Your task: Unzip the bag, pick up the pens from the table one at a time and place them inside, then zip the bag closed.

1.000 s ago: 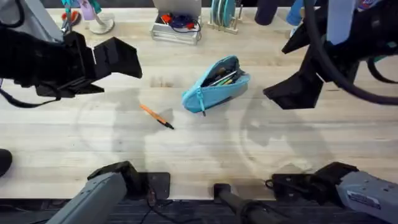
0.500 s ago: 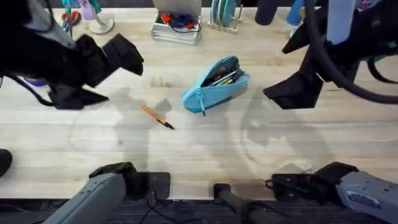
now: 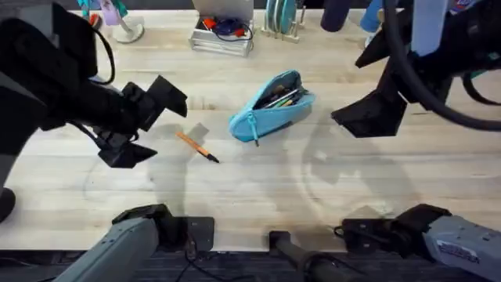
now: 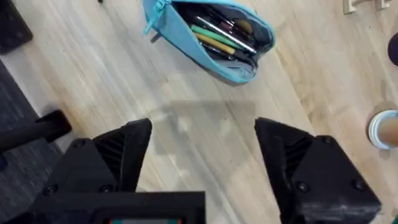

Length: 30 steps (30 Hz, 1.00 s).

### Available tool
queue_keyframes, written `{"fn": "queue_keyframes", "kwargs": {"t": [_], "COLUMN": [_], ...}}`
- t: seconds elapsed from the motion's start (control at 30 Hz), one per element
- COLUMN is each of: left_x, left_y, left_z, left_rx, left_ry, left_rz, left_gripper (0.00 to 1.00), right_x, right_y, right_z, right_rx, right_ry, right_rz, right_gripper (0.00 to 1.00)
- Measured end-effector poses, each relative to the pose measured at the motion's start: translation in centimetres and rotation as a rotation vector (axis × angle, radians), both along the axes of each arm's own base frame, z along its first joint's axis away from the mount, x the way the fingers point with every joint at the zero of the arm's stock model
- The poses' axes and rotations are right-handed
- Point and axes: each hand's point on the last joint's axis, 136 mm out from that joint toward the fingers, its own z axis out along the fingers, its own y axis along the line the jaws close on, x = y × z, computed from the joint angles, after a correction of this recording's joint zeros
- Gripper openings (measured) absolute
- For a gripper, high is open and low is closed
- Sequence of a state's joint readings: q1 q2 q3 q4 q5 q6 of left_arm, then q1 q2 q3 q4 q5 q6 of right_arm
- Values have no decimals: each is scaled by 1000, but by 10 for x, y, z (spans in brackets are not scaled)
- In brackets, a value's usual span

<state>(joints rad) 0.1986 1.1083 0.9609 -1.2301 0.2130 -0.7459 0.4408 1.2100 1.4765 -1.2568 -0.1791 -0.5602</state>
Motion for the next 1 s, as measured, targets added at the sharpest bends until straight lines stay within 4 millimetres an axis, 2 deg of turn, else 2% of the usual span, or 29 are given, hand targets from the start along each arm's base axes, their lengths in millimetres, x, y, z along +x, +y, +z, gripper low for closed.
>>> {"fn": "queue_keyframes", "kwargs": {"t": [0.3,0.53,0.67,1.0], "left_x": [2,20,30,40], "left_y": [8,-9,-17,-18], "left_z": [-31,-56,-65,-80], "left_rx": [13,18,23,82], "left_ry": [155,204,204,220], "left_rz": [54,-37,-46,-24], "left_gripper": [995,995,995,994], "right_x": [0,0,0,0], "right_y": [0,0,0,0], "right_z": [0,0,0,0], "right_rx": [0,0,0,0], "right_ry": [0,0,0,0], "right_rz": [0,0,0,0], "right_gripper": [996,996,997,996]}}
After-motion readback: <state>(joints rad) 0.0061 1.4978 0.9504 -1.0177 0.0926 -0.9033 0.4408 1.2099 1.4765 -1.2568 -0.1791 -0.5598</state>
